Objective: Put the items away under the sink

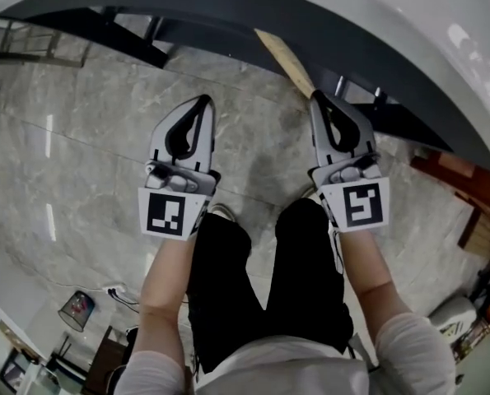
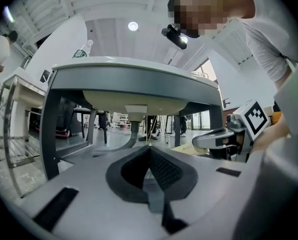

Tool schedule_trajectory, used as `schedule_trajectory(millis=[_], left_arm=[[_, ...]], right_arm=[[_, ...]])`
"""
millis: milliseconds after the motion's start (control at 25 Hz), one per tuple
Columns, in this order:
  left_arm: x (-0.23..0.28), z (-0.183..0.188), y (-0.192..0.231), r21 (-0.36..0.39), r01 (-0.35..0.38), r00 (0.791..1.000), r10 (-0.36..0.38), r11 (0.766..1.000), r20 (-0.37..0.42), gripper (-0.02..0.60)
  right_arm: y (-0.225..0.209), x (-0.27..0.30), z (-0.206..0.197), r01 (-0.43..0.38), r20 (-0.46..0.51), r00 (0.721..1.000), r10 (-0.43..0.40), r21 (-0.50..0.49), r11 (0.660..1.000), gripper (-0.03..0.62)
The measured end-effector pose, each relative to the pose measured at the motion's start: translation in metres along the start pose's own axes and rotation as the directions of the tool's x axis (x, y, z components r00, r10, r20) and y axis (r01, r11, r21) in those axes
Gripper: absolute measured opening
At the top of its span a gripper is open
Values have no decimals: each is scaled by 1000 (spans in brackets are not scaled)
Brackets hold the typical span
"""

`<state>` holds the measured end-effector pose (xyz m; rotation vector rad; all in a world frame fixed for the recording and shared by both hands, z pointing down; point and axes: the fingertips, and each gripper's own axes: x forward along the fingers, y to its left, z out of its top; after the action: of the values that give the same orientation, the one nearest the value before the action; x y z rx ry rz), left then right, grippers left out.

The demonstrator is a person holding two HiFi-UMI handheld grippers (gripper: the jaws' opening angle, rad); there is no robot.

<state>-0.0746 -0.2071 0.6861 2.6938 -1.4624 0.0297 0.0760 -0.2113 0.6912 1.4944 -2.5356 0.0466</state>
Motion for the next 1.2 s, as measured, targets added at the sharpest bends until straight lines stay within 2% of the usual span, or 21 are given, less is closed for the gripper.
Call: schedule_trajectory(millis=[440, 640, 840, 880, 960, 1000, 1200], left_arm=[[-2, -8, 8, 3, 8, 1000, -8, 1000, 2, 3], [-9, -12, 10, 4, 0, 1000, 0, 1000, -8, 3], [-9, -17, 12, -8, -1, 1000, 1, 1000, -23, 3], [-8, -18, 12, -11, 0, 1000, 0, 1000, -24, 3], [-7, -18, 12, -20, 0, 1000, 0, 1000, -25, 3], [-8, -19, 12, -25, -1, 1000, 0, 1000, -28, 3], [-12, -16, 7, -44, -1, 999, -1, 999, -45, 3]], right_arm=[[-40, 55, -25, 138, 31, 990, -139, 29, 990, 34], [-59, 71, -46, 221, -6, 975, -221, 17, 975, 35], [-60, 76, -51, 229, -28, 973, -229, 1, 973, 39], [-59, 77, -52, 228, -30, 973, -228, 1, 974, 43], [-58, 78, -54, 224, -37, 974, -224, 1, 975, 116], [-58, 77, -54, 221, -43, 974, -221, -1, 975, 129], [-57, 66, -50, 225, -70, 972, -224, 3, 974, 157]])
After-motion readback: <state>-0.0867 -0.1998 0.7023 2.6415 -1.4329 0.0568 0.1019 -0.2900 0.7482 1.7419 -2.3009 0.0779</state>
